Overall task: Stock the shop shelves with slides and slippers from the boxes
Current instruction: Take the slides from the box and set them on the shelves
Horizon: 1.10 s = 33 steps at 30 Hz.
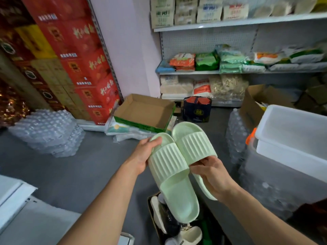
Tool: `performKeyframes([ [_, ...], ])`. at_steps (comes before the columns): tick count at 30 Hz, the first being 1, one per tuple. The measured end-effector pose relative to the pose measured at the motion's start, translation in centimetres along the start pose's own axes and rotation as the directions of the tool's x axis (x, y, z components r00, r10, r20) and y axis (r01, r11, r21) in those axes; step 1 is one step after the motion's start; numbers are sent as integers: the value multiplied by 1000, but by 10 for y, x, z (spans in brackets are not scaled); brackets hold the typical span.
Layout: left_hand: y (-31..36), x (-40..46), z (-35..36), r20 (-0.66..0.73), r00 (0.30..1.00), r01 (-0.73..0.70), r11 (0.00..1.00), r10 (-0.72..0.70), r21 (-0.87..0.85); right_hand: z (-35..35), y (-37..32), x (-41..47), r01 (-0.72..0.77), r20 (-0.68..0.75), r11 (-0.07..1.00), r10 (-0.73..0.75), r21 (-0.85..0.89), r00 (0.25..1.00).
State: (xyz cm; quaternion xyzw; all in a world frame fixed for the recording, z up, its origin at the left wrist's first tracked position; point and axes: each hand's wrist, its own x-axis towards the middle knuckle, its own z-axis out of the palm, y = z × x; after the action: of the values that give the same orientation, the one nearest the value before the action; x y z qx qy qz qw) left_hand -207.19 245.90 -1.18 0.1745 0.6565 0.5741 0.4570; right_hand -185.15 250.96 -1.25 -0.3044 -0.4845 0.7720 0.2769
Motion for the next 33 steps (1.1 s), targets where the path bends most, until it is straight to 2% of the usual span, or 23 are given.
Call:
performKeyframes([
  [7,14,-40,-28,-11,998,-65,998,64,-15,33,-16,-36,8,172,999,-1,-42,985],
  [13,12,-106,-73,-73,992,-108,992,104,-59,88,-4,-80,75,124,950,-39,-304,992],
  [18,-3,-182,-125,-147,978,-160,985,148,-72,150,26,-138,151,137,932,-111,-330,984],
  [24,-14,-262,-169,-165,976,-155,986,144,-58,207,50,-198,225,-35,893,-258,-391,966],
  [29,-12,-307,-185,-98,982,-163,986,160,-32,220,30,-222,314,70,862,-312,-398,947],
  [33,-4,-332,-197,-7,976,-219,972,220,-78,227,11,-232,385,248,812,-302,-439,920],
])
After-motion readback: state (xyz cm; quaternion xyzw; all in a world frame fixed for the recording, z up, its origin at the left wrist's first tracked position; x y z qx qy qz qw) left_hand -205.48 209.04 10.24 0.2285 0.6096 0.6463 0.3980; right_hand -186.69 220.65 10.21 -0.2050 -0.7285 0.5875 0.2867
